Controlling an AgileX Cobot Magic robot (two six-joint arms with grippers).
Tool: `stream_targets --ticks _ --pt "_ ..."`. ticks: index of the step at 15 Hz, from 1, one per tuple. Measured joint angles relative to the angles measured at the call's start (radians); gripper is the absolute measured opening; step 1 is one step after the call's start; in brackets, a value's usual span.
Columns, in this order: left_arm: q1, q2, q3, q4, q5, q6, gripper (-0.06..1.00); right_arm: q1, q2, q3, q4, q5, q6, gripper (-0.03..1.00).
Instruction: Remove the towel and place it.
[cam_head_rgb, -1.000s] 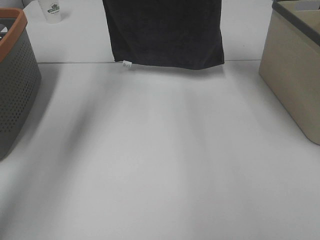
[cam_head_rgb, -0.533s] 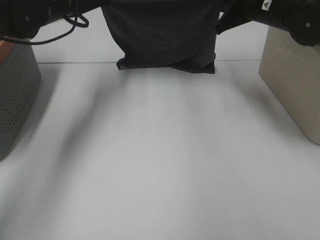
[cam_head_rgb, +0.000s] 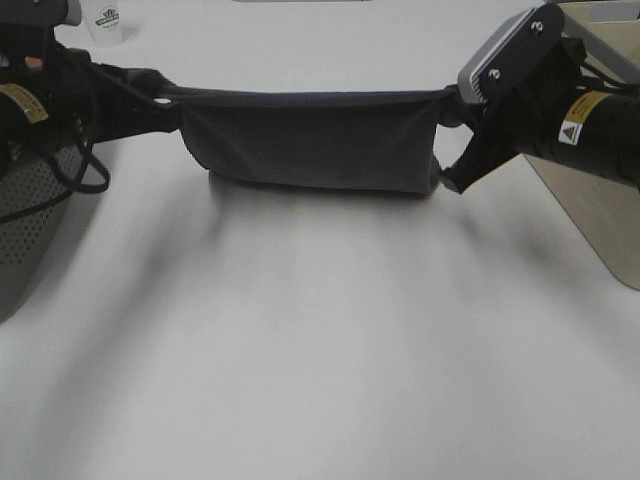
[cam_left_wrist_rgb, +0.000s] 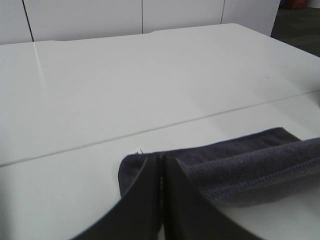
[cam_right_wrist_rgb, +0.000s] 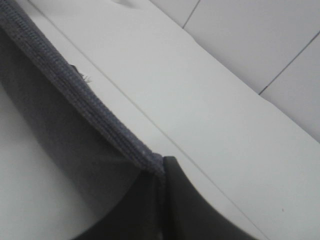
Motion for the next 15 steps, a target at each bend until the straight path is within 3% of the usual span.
stream_targets --ticks 4,8,12,14,15 --pt "0.0 -0.019 0.177 0.04 -0.083 -0.011 0.0 0.0 -0.013 0.187 -0.084 -0.074 0.001 0.02" --pt "0.01 0.088 0.292 0.224 -0.221 -0.098 0.0 -0.015 0.056 0.308 -0.08 -0.112 0.001 0.02" --pt "0.018 0.145 0.331 0.249 -0.24 -0.12 0.0 -0.021 0.172 0.328 -0.156 -0.13 0.001 0.02" --pt "0.023 0.147 0.341 0.235 -0.235 -0.12 0.04 -0.023 0.185 0.328 -0.178 -0.131 0.001 0.08" --pt "0.027 0.147 0.342 0.224 -0.233 -0.12 0.13 -0.031 0.185 0.328 -0.178 -0.125 0.001 0.19"
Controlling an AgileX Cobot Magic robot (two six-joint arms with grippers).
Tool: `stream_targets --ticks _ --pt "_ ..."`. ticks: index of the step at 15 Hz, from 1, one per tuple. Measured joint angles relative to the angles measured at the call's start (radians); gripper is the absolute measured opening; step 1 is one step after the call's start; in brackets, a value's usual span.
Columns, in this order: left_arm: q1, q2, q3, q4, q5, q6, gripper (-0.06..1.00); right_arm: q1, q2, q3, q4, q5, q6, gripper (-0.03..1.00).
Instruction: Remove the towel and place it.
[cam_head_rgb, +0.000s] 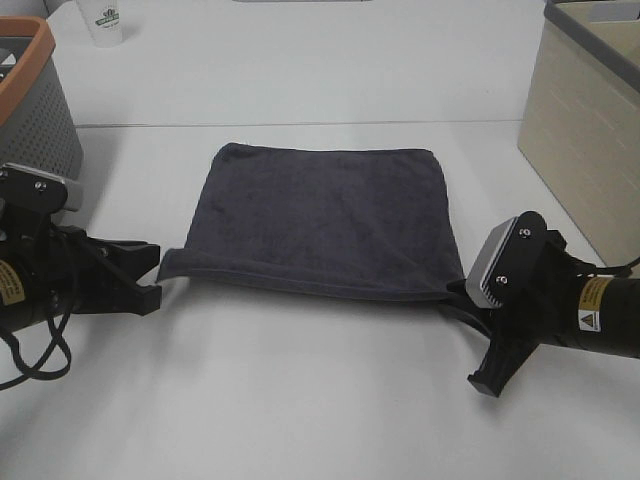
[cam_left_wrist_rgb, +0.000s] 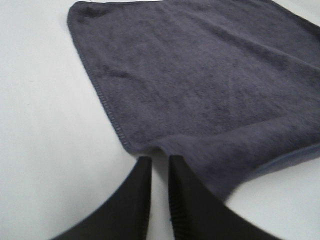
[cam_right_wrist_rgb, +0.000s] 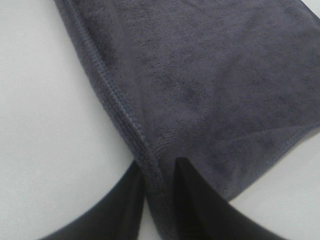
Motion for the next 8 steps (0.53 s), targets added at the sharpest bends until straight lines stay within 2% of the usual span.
stream_targets --ticks 2,3,4,5,8 --pt "0.003 0.0 0.0 -0.013 0.004 0.0 0.42 -0.003 0.0 0.001 0.004 0.001 0.001 0.52" --pt "0.003 0.0 0.001 -0.013 0.005 0.0 0.56 -0.003 0.0 0.01 0.013 0.001 0.001 0.63" --pt "0.003 0.0 0.001 -0.011 0.007 0.0 0.64 -0.003 0.0 0.022 0.031 0.003 0.001 0.7" --pt "0.003 -0.01 0.001 0.002 0.024 0.0 0.68 -0.003 0.0 0.039 0.057 0.003 0.001 0.73" --pt "0.003 -0.093 0.002 0.019 0.112 0.0 0.7 -0.003 -0.051 0.117 0.139 0.006 -0.009 0.76"
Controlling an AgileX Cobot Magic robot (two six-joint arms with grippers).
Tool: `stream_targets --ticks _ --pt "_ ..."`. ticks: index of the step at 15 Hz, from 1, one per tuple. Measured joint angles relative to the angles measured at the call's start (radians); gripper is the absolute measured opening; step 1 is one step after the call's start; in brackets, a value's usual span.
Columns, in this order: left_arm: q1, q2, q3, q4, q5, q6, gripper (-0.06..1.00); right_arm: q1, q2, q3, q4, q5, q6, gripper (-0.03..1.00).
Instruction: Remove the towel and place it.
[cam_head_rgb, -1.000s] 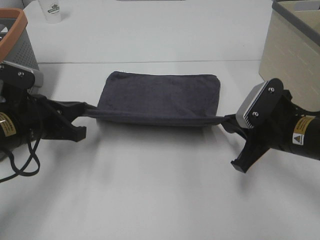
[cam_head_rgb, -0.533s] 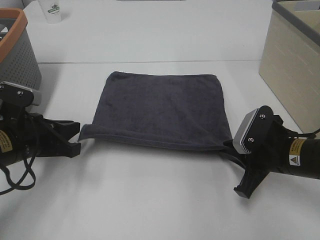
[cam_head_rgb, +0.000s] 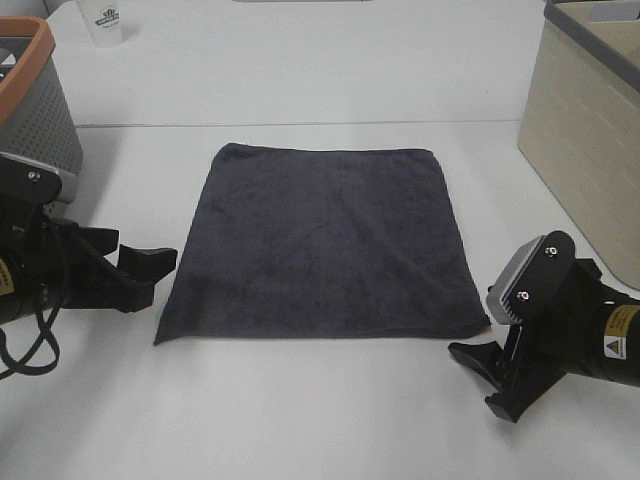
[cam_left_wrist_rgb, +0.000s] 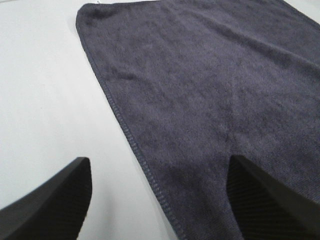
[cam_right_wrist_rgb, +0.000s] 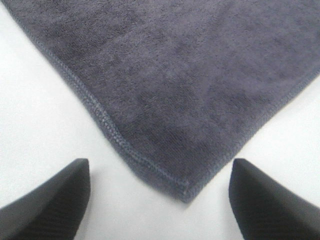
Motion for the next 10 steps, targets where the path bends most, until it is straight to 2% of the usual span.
stream_targets --ticks 3,6,8,9,10 --pt "0.0 -0.108 -0.062 0.004 0.125 -0.017 0.7 0.0 -0.122 0.05 0.056 -0.002 -0.009 0.76" --pt "0.0 -0.191 -0.249 0.006 0.414 -0.084 0.7 0.0 -0.247 0.027 0.196 -0.007 0.052 0.76" --pt "0.0 -0.197 -0.426 0.011 0.66 -0.09 0.7 0.0 -0.313 -0.03 0.254 0.025 0.061 0.76" --pt "0.0 -0.197 -0.607 0.011 0.924 -0.092 0.7 0.0 -0.364 -0.103 0.298 0.161 0.069 0.76" --pt "0.0 -0.197 -0.696 0.011 1.055 -0.089 0.7 0.0 -0.384 -0.163 0.338 0.274 0.092 0.76"
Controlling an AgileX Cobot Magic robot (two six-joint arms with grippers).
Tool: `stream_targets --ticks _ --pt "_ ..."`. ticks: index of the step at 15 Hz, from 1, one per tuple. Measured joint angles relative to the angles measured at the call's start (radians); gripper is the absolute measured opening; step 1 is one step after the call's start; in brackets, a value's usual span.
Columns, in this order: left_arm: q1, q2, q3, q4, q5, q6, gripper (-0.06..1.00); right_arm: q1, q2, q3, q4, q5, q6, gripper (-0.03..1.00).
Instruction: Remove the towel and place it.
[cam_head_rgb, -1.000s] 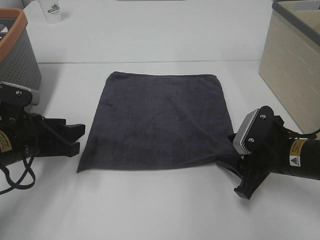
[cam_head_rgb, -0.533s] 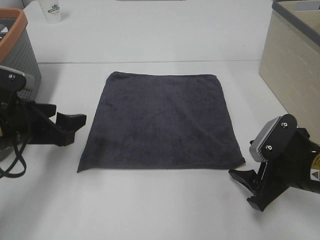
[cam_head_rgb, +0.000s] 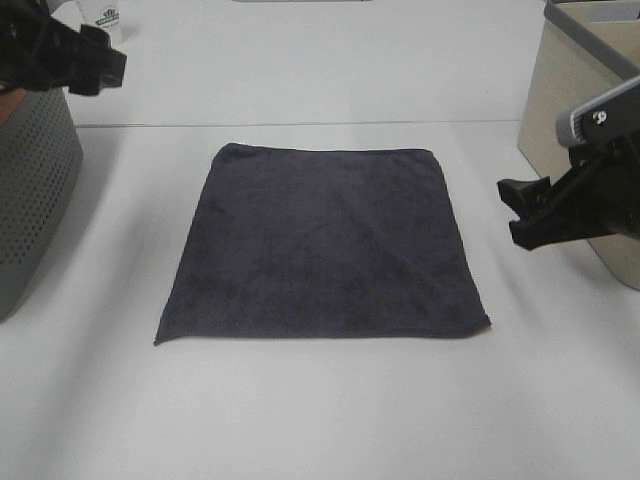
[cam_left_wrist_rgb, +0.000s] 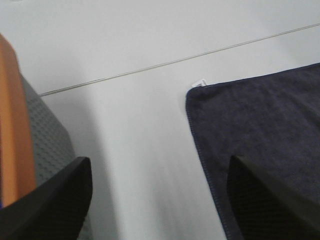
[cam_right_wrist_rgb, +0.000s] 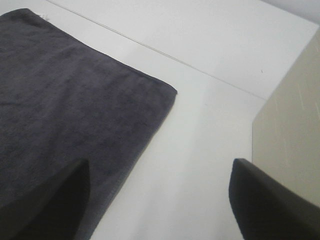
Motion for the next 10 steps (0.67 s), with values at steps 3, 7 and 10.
stream_targets --ticks 3,7,10 --pt "0.0 0.0 -0.174 -0.001 0.228 0.015 0.7 0.0 -0.023 -0.213 0.096 0.448 0.046 0.76" --pt "0.003 0.0 -0.376 -0.096 0.439 0.124 0.7 0.0 -0.023 -0.62 0.119 1.06 0.048 0.76" --pt "0.043 0.0 -0.48 -0.263 0.534 0.221 0.7 0.0 -0.009 -0.877 0.122 1.316 0.08 0.76"
